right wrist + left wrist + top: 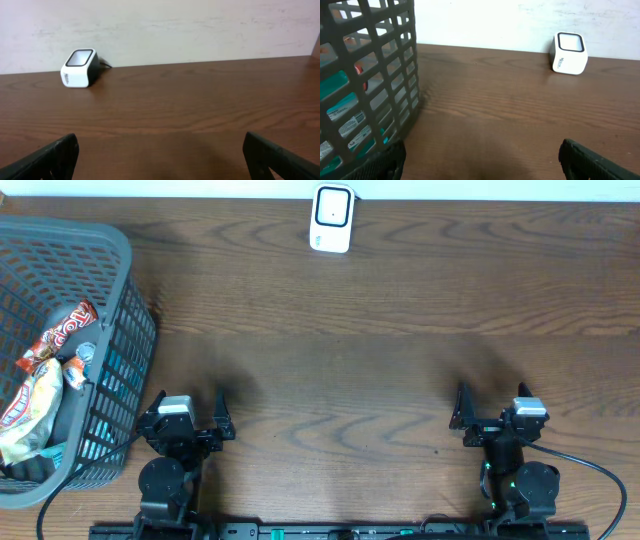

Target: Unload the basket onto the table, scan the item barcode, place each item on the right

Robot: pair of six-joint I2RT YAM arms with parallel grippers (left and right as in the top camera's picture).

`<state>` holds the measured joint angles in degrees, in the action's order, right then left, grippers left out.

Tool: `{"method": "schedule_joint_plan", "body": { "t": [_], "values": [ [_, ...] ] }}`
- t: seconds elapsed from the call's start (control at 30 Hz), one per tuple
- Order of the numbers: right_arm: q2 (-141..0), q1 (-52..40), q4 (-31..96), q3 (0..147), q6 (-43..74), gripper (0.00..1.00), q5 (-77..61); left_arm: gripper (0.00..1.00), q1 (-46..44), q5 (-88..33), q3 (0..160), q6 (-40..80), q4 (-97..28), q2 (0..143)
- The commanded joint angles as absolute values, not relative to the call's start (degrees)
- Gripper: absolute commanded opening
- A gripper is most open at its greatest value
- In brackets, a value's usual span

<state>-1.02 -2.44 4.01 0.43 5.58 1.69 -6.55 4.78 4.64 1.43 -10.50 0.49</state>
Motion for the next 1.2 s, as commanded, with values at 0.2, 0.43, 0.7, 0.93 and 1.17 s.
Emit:
{"method": "schedule_joint_plan", "body": {
  "t": [0.2,0.43,0.7,0.93,1.17],
  "values": [
    [-1.0,-2.3,4.2,0.3,5.1,0.99,1.5,0.98,-6.6,4.4,3.7,0.7,-12.2,0.2],
    [-1.0,-2.3,4.2,0.3,5.1,0.99,1.5,0.98,-6.6,4.5,3.7,0.6,-12.1,0.2],
    [-1.0,-2.3,4.2,0.3,5.1,0.99,1.5,0.98,-6.6,4.4,3.7,0.7,-12.2,1.0],
    [-1.0,-2.3,4.2,0.3,5.1,0.99,1.5,0.98,-6.6,4.4,5.9,0.7,-12.0,3.7],
    [-1.0,-2.3,4.2,0.3,5.1,0.99,1.5,0.98,-6.6,-2.2,14.4,0.7,-12.9,3.7]
  ]
}}
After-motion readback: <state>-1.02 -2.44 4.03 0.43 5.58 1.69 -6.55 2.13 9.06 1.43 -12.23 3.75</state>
